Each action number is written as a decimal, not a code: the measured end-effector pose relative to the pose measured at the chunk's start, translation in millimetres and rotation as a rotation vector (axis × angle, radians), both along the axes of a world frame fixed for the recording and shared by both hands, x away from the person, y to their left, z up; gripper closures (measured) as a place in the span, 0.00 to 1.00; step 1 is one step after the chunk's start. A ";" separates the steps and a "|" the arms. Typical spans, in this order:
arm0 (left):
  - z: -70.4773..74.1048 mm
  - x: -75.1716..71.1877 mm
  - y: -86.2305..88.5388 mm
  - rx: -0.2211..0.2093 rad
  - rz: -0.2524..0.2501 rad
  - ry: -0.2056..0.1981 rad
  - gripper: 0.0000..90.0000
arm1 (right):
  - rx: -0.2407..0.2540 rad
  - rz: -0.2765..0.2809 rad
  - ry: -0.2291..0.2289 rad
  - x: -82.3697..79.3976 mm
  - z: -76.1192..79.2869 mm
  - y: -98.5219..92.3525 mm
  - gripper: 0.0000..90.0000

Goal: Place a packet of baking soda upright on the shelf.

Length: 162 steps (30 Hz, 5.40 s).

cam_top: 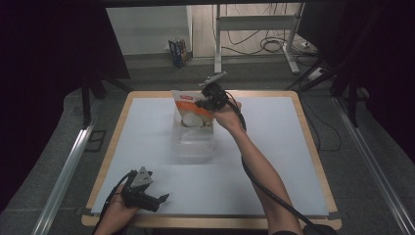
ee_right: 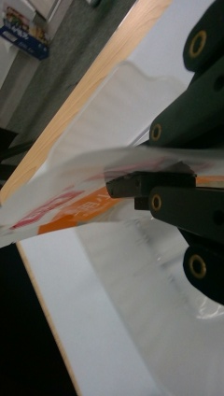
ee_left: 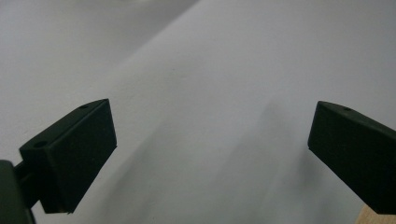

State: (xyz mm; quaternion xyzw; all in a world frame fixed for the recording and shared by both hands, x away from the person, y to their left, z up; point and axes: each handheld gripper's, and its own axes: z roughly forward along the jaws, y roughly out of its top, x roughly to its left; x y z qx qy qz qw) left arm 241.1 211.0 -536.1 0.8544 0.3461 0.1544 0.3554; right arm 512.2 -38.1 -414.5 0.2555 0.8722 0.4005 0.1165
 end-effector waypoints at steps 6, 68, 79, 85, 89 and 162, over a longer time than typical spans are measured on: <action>0.0 0.4 0.8 -0.008 0.005 0.003 0.01 | 0.011 -0.015 0.017 2.0 -4.9 -7.1 0.99; -1.1 0.9 0.0 0.005 0.003 0.013 0.01 | -0.004 0.005 -0.051 -37.1 9.4 -40.1 0.29; -1.2 0.2 0.2 0.007 0.006 0.014 0.01 | 0.004 0.014 -0.059 -45.3 9.5 -48.0 0.23; -1.2 0.0 0.2 0.008 0.007 0.014 0.01 | 0.002 0.000 -0.068 -50.1 9.0 -52.8 0.15; -1.2 0.0 0.0 0.011 0.006 0.014 0.01 | 0.001 -0.012 -0.069 -52.8 7.0 -56.7 0.11; -0.5 -2.5 -0.6 0.014 -0.002 0.000 0.01 | 0.039 0.031 -0.070 -142.2 -34.2 -115.5 0.06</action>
